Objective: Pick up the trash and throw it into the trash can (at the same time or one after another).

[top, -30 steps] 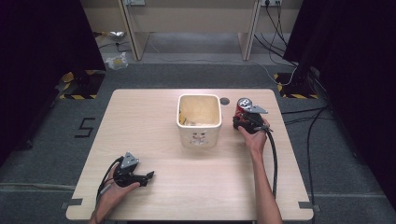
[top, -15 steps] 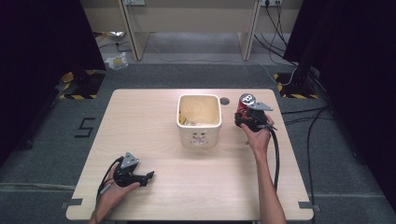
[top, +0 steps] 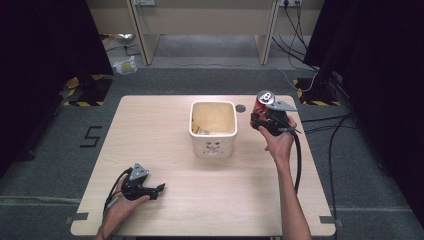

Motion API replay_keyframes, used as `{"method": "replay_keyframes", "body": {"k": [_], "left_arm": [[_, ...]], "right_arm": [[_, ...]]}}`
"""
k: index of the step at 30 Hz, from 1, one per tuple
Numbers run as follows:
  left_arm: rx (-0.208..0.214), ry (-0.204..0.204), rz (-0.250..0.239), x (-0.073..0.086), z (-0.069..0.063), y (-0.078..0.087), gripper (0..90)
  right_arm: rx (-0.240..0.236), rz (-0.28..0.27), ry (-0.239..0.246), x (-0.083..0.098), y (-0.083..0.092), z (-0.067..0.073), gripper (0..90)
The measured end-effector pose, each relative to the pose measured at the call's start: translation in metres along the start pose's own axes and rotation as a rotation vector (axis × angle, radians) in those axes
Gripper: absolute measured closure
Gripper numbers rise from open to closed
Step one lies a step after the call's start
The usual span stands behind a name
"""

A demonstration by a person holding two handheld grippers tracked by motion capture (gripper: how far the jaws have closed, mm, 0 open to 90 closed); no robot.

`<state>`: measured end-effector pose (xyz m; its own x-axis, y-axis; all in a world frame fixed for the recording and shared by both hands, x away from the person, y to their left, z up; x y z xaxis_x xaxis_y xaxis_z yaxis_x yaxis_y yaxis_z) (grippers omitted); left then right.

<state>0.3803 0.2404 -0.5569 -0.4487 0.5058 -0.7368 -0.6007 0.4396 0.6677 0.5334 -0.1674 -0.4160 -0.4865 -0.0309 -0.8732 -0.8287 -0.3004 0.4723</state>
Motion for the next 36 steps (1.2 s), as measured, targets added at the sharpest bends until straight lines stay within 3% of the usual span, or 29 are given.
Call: {"method": "replay_keyframes", "body": {"k": [12, 19, 23, 36], "left_arm": [[0.000, -0.001, 0.000, 0.000, 0.000, 0.000, 14.1], [0.000, 0.000, 0.000, 0.000, 0.000, 0.000, 14.1], [0.000, -0.003, 0.002, 0.000, 0.000, 0.000, 14.1], [0.000, -0.001, 0.000, 0.000, 0.000, 0.000, 14.1]], "right_arm": [[-0.037, -0.013, 0.022, -0.027, 0.015, 0.020, 33.9], [-0.115, -0.022, 0.026, -0.039, 0.021, 0.040, 33.9], [-0.136, -0.035, 0.042, -0.048, 0.025, 0.052, 33.9], [-0.212, -0.006, 0.095, -0.055, 0.017, 0.090, 33.9]]}}
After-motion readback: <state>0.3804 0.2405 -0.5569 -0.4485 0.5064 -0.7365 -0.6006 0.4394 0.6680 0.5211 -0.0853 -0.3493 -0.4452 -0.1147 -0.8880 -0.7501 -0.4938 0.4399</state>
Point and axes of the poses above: each handheld gripper's, and its own axes: y roughly backward along the jaws, x roughly out of its underside, z roughly to its left, the point moved 5 cm from there along -y, roughly forward along the jaws, and after that the axes turned 10 degrees about -y, right-handed, at the moved point
